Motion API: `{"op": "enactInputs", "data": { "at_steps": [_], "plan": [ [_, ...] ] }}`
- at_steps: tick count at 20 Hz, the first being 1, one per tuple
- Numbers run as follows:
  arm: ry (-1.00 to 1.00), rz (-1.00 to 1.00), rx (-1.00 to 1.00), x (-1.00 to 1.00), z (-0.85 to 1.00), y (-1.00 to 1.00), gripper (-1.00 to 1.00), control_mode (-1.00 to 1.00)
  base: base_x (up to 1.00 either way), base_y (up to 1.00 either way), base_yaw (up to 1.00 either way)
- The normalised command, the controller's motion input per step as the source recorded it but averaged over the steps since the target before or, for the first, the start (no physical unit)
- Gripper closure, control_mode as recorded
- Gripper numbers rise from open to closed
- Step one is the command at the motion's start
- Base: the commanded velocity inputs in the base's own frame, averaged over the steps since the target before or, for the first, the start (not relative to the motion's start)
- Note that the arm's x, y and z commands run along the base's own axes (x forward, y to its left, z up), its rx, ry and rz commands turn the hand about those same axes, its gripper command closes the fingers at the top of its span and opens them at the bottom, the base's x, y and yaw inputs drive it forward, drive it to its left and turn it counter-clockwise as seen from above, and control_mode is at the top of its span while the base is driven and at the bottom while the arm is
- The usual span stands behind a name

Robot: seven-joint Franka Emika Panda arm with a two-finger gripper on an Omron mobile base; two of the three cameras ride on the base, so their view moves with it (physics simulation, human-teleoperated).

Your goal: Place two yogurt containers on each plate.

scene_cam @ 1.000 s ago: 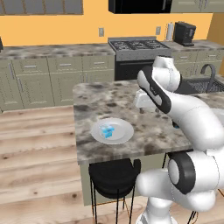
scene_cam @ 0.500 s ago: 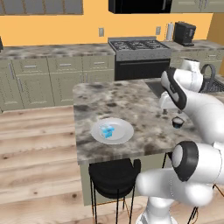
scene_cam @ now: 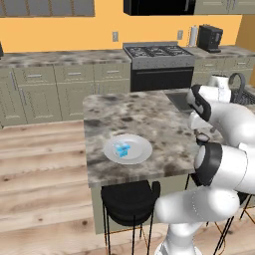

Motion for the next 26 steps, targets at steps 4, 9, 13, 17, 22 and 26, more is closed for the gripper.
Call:
{"op": "enactInputs", "data": {
  "at_steps": [4,9,13,17,22,26],
  "plan": [
    [0.08,0.00,-0.11,0.49,-0.28,-0.31,-1.00,-1.00,0.00,0.00,0.00],
    [0.00,-0.02,0.06,0.36,-0.15,-0.20,-1.00,-1.00,0.00,0.00,0.00],
    [0.03,-0.01,0.07,-0.09,-0.05,-0.09,-1.00,-1.00,0.00,0.00,0.00],
    [0.03,0.00,0.02,-0.38,0.00,0.15,-1.00,-1.00,0.00,0.00,0.00],
    [0.00,0.00,0.00,-0.13,-0.24,0.33,-1.00,-1.00,0.00,0.00,0.00],
    [0.00,-0.02,0.00,0.18,-0.22,-0.24,-1.00,-1.00,0.00,0.00,0.00]
  ]
}}
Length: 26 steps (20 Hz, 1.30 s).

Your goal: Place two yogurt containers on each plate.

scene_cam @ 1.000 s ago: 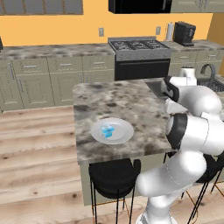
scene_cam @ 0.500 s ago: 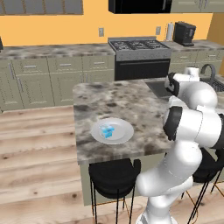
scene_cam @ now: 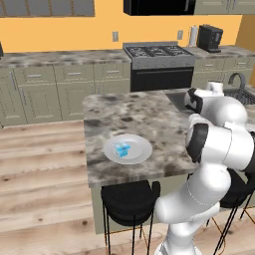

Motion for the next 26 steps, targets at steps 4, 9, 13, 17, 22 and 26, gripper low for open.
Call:
{"op": "enactInputs", "data": {
  "at_steps": [4,9,13,17,22,26],
  "plan": [
    [0.01,0.00,-0.01,0.18,-0.17,-0.31,-1.00,-1.00,0.00,0.00,0.00],
    [0.00,0.00,-0.01,0.07,-0.25,0.10,-1.00,-1.00,0.00,0.00,0.00],
    [-0.01,0.00,0.00,0.00,-0.16,0.08,-1.00,-1.00,0.00,0.00,0.00],
    [0.00,0.00,0.00,0.00,-0.06,0.06,1.00,-1.00,0.00,0.00,0.00],
    [0.00,0.00,0.00,0.00,-0.01,0.05,1.00,-1.00,0.00,0.00,0.00],
    [0.00,0.00,0.00,-0.07,0.15,0.12,1.00,-1.00,0.00,0.00,0.00]
  ]
}}
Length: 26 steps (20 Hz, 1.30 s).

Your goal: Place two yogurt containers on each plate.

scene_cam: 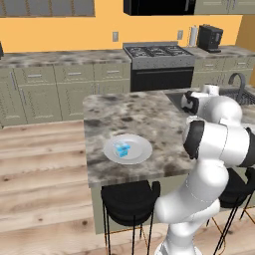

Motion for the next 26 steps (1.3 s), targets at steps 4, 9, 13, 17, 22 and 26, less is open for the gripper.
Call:
{"op": "enactInputs", "data": {
  "at_steps": [4,9,13,17,22,26],
  "plan": [
    [-0.02,0.24,0.18,-0.14,0.69,0.38,1.00,-1.00,0.00,0.00,0.00],
    [0.09,0.43,0.18,-0.01,0.48,0.85,1.00,-1.00,0.00,0.00,0.00],
    [0.07,0.36,0.13,-0.02,0.15,1.00,1.00,-1.00,0.00,0.00,0.00],
    [0.11,0.33,0.08,-0.08,-0.09,1.00,1.00,-1.00,0.00,0.00,0.00],
    [0.05,0.31,0.00,-0.05,-0.26,1.00,1.00,-1.00,0.00,0.00,0.00],
    [-0.02,0.13,0.00,-0.16,-0.06,0.75,1.00,-1.00,0.00,0.00,0.00]
  ]
}}
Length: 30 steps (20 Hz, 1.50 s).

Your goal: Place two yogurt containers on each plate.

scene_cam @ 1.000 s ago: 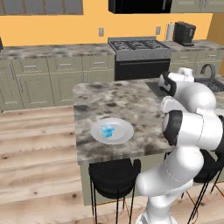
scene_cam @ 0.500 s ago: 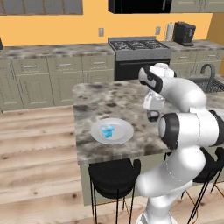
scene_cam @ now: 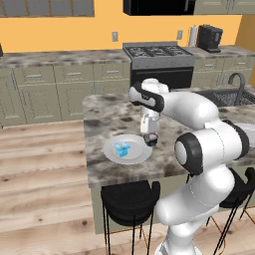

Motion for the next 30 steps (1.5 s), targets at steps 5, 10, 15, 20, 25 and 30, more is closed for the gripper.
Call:
{"op": "enactInputs", "data": {
  "at_steps": [5,10,15,20,25,30],
  "plan": [
    [-0.02,0.07,0.05,0.09,-0.12,0.50,1.00,-1.00,0.00,0.00,0.00],
    [-0.02,0.02,0.02,0.36,-0.26,0.31,1.00,-1.00,0.00,0.00,0.00],
    [-0.04,0.02,0.00,0.10,-0.32,-0.03,1.00,-1.00,0.00,0.00,0.00],
    [-0.11,0.00,-0.01,0.01,-0.30,0.00,1.00,-1.00,0.00,0.00,0.00],
    [-0.06,0.00,0.00,0.00,-0.05,0.00,-1.00,-1.00,0.00,0.00,0.00],
    [-0.02,0.00,0.00,0.00,0.00,0.00,-1.00,-1.00,0.00,0.00,0.00]
  ]
}}
